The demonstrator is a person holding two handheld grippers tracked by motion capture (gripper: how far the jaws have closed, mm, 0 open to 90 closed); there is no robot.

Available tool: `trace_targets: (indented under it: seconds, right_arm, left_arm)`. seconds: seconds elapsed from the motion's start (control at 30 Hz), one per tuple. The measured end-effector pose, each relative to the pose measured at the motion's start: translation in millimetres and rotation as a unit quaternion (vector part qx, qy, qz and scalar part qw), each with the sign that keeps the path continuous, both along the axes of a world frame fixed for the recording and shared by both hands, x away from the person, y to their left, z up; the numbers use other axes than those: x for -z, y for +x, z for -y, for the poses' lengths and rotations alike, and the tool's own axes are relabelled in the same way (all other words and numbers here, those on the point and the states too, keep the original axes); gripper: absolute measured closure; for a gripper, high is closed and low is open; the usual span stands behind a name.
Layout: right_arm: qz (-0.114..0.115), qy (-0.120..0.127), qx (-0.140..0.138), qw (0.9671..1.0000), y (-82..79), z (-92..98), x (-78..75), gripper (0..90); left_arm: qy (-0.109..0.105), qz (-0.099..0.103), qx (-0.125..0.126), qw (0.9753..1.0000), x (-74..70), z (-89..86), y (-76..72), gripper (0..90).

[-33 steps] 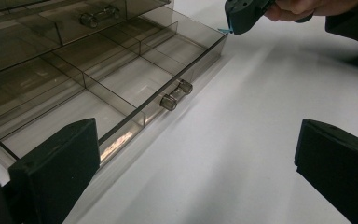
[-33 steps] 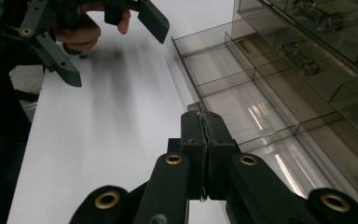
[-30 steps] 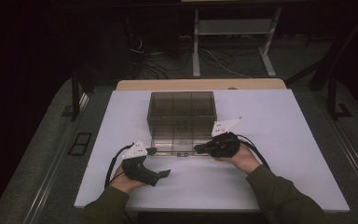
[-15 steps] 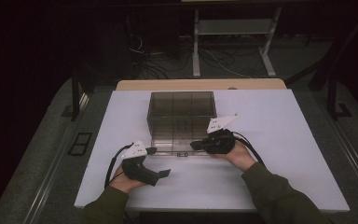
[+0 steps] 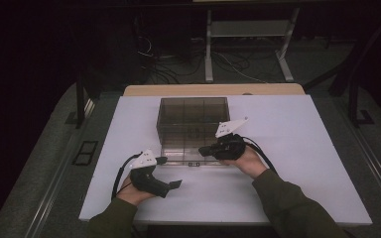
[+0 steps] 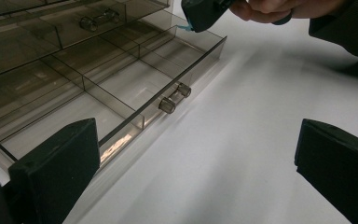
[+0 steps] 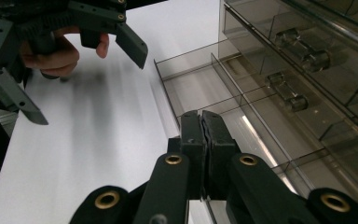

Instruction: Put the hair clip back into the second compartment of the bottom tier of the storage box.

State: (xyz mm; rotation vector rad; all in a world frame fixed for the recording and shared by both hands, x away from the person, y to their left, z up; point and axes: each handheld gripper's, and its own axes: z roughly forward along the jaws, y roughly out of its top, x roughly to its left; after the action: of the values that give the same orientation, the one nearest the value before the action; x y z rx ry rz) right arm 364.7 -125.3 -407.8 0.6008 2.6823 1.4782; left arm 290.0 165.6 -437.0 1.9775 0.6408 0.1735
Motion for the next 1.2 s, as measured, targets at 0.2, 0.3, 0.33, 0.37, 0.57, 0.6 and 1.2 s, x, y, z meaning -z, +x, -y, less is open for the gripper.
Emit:
trace_targets:
  seconds: [0.2, 0.3, 0.33, 0.37, 0.57, 0.6, 1.2]
  right_arm:
    - [0.0, 0.001, 0.004, 1.0, 4.9, -4.7, -0.4, 87.3]
    - [-0.001, 0.0, 0.003, 1.0, 7.0, -9.4, 1.1, 87.3]
    - [-0.002, -0.001, 0.003, 1.0, 7.4, -11.0, 1.8, 87.3]
    - [-0.002, -0.002, 0.004, 1.0, 7.9, -12.6, 2.7, 87.3]
    - [-0.004, -0.005, 0.006, 1.0, 12.6, -20.3, 6.3, 87.2]
    - [-0.005, -0.007, 0.007, 0.9999, 13.3, -21.7, 6.7, 87.2]
    - [-0.012, -0.034, 0.014, 0.9992, 26.2, -44.3, 18.7, 87.2]
  left_arm:
    - [-0.005, 0.0, -0.001, 1.0, -0.3, -0.3, -0.5, 0.0]
    - [-0.003, 0.0, 0.0, 1.0, -0.3, 0.0, -0.3, 0.0]
    - [-0.003, 0.0, 0.001, 1.0, -0.2, 0.0, -0.5, 0.0]
    - [-0.003, -0.001, 0.001, 1.0, -0.3, -0.2, -0.7, 0.0]
    - [-0.006, -0.001, 0.0, 1.0, -0.5, -0.8, -1.0, 0.0]
    - [-0.005, -0.001, 0.0, 1.0, -0.4, -0.6, -0.9, 0.0]
    - [-0.006, -0.001, 0.0, 1.0, -0.6, -1.4, -1.3, 0.0]
